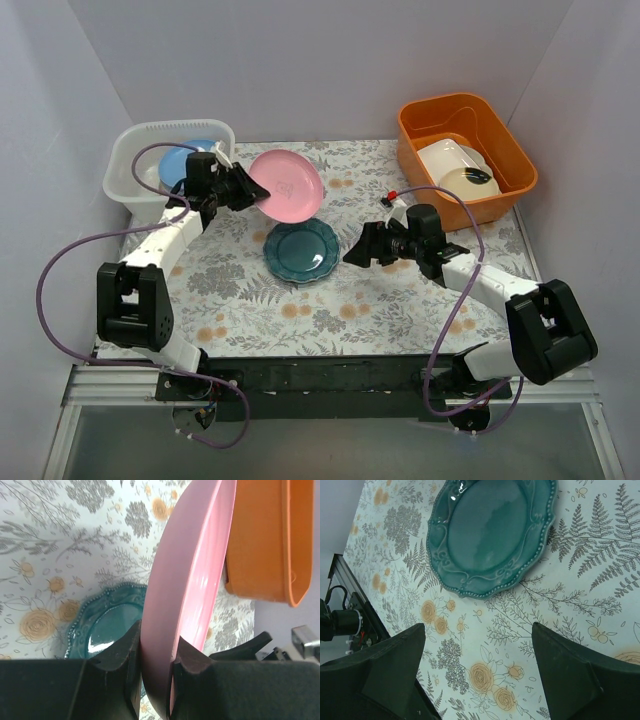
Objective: Place the plates into the plastic bin on the countertop
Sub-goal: Pick up the plate at the center of the board, then place the plate in the plastic bin.
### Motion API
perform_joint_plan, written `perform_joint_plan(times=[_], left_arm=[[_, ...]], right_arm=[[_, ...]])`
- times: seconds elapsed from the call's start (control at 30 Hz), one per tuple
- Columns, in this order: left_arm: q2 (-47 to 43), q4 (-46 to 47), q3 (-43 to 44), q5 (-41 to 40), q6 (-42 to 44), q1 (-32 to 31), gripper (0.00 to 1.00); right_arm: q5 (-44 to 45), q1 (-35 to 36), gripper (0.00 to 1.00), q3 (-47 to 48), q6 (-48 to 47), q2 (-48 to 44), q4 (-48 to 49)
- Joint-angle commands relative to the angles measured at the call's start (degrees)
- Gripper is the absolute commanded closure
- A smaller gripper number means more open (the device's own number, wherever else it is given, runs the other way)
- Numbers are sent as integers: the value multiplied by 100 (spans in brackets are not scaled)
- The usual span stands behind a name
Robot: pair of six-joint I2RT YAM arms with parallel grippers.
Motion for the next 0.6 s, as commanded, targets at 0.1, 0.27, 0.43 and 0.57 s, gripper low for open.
perform_joint_plan(times=[0.1, 0.27, 0.43, 0.57], left_arm=[[-156, 316, 507, 321, -319, 513, 100], [-235, 456, 517, 339, -434, 732, 100], [-332, 483, 552, 278, -565, 1118, 100], [-306, 369, 806, 260, -627, 1426, 100]], right_arm=[[125, 15, 6, -40, -89, -89, -58], [2, 15, 6, 65, -89, 77, 38], [-147, 15, 6, 197, -89, 288, 109], [-297, 24, 6, 294, -115, 482, 170]])
